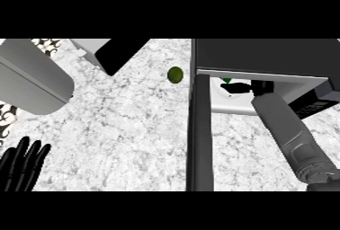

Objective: Pick up the milk, place it into the microwave and close the microwave

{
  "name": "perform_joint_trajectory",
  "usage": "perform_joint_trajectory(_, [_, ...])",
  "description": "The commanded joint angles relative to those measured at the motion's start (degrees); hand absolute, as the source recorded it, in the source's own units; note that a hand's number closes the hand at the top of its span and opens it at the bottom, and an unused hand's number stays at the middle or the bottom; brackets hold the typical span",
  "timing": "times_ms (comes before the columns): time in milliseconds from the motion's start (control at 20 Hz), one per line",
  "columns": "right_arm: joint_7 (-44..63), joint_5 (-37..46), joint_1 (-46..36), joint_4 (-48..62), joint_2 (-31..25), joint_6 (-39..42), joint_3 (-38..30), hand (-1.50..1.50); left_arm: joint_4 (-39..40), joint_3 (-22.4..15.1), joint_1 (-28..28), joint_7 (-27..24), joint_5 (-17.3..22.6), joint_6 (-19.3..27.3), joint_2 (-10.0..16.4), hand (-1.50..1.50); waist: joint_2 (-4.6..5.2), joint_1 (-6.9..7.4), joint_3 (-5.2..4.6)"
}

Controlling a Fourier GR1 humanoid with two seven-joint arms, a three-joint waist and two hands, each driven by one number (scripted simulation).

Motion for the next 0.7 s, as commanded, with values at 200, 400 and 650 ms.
perform_joint_trajectory(200, [-0.95,-1.38,-2.68,1.56,1.21,-2.85,-2.43,-1.50,-0.15,-2.79,1.81,-1.91,-2.96,-0.24,-1.33,-1.50,0.05,0.21,0.00])
perform_joint_trajectory(400, [-0.83,-2.12,-3.10,2.01,2.70,-4.81,-3.53,-1.50,1.03,-1.31,-0.52,0.06,-2.98,0.25,-0.73,-1.50,-0.03,-0.53,-0.03])
perform_joint_trajectory(650, [-3.80,-3.62,-1.41,1.55,0.53,-4.73,-5.44,-1.50,0.73,-1.74,-0.70,0.50,-3.06,-0.22,-0.66,-1.50,-0.15,-1.10,-0.04])
